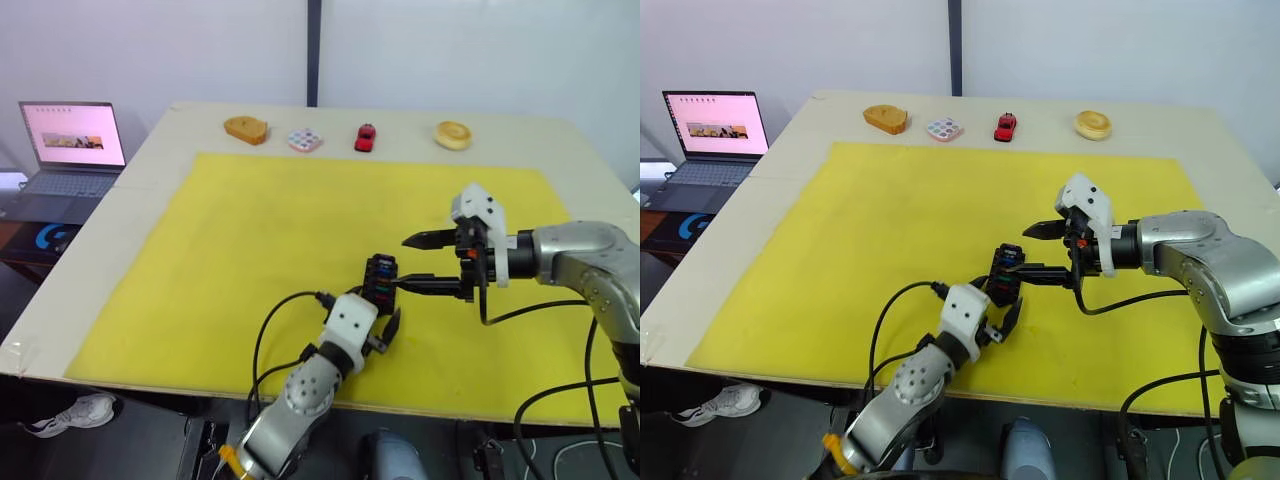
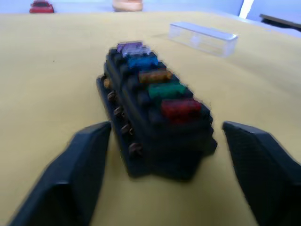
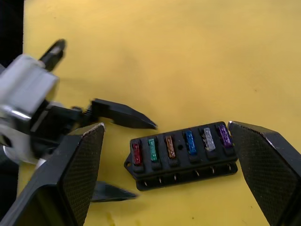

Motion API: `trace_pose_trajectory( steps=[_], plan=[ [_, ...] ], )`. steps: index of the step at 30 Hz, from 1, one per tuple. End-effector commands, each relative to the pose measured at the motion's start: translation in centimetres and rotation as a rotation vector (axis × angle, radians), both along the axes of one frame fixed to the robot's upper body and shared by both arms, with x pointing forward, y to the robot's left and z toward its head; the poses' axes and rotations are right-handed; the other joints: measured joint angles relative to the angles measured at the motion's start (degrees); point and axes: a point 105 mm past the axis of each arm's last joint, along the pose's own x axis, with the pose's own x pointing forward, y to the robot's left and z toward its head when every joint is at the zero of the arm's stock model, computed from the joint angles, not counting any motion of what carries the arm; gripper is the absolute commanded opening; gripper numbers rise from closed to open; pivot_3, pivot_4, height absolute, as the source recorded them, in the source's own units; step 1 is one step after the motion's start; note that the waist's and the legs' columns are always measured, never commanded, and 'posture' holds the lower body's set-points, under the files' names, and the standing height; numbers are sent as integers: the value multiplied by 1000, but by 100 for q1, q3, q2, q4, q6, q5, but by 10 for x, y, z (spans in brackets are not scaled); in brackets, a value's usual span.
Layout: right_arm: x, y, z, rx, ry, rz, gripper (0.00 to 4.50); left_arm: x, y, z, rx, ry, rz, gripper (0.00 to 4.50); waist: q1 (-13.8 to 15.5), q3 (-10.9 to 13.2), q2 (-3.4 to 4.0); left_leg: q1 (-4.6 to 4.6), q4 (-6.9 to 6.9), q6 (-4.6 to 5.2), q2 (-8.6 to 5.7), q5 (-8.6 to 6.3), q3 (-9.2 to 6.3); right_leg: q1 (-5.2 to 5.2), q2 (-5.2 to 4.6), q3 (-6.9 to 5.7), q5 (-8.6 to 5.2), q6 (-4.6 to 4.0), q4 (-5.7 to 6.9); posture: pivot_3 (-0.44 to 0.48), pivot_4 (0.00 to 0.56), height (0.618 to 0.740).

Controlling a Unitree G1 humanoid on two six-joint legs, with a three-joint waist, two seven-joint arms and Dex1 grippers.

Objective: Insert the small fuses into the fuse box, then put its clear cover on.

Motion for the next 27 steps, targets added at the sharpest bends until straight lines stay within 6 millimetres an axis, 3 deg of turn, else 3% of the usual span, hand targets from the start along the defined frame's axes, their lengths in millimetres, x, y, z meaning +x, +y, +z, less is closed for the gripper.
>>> trace_pose_trajectory(
  steps=[1,9,14,22,27],
  plan=[
    [-2,-1,15,10,-62,-4,4500,-16,-38,25,-144,40,-67,2230,-1,-2,3,0,-1,2,-4,-1,1,1,-4,0,2,4,0,0,150,740],
    [-3,-2,15,16,-65,-21,4500,-17,-26,29,-135,29,-66,2109,2,-2,3,2,-1,4,-10,-2,0,6,-10,-1,3,6,0,0,150,740],
    [1,0,13,32,-72,-29,4500,-19,-9,47,-109,-62,-132,2109,-17,0,5,-1,-5,5,-9,-3,2,2,-8,0,3,7,0,0,150,740],
    [0,1,10,61,-83,-46,4500,-8,47,69,55,-173,-350,2109,-32,1,8,-13,-17,-40,10,25,2,-2,19,0,5,11,5,0,150,740],
    [-1,-3,17,110,-119,-86,4500,12,73,75,118,-170,-325,2109,-10,3,6,-14,-17,-40,7,25,4,-2,19,0,9,19,3,0,150,740]
  ],
)
